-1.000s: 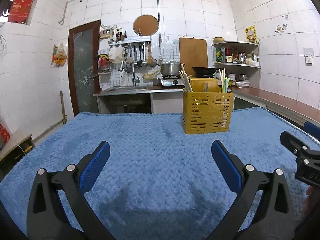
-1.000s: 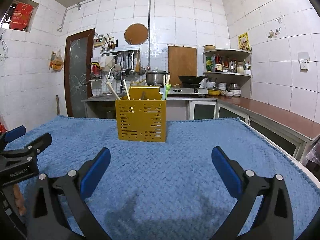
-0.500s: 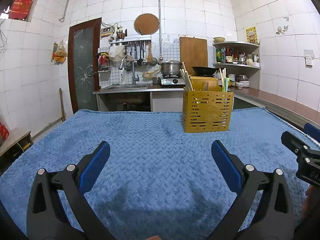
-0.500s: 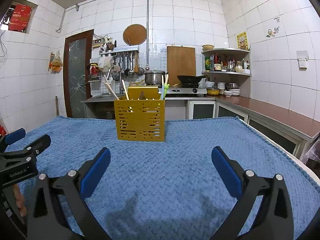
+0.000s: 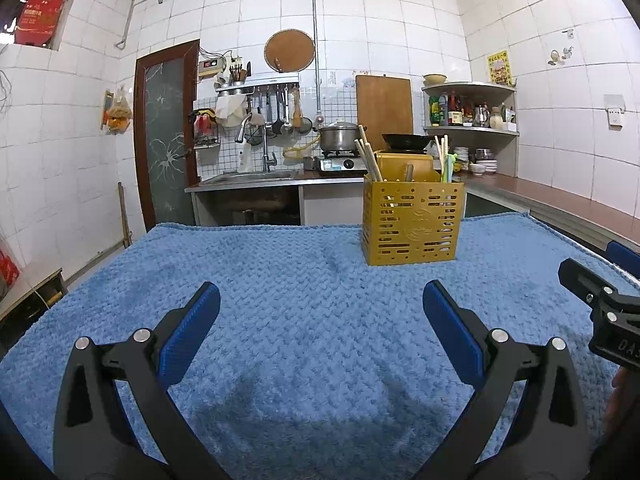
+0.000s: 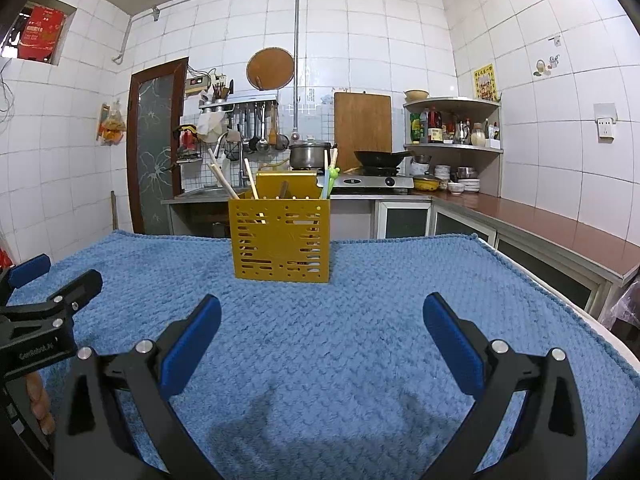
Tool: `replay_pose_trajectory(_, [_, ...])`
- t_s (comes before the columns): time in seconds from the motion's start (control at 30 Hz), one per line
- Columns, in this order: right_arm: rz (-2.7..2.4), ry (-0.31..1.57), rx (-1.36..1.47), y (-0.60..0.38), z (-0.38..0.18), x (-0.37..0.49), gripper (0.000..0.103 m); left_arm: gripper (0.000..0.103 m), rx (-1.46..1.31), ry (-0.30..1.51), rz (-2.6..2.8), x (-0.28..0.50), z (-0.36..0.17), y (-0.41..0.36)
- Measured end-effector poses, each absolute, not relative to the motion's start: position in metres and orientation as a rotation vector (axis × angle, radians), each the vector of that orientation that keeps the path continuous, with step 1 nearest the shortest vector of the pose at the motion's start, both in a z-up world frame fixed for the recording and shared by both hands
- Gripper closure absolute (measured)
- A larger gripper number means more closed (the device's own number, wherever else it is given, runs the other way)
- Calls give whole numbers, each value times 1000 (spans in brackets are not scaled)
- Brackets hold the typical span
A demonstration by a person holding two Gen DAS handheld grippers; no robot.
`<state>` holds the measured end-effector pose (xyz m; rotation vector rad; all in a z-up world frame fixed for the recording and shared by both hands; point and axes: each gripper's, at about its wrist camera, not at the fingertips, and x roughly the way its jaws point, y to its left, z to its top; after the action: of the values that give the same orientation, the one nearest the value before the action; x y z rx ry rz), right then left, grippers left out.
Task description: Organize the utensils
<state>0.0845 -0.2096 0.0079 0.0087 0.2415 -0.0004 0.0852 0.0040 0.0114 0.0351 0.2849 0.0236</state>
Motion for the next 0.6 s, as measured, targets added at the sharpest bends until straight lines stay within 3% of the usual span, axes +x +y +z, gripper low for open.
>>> replay_pose_trajectory(0.6, [-16,234,-3,-210,6,81,4,5,34,286,15,84,13,5])
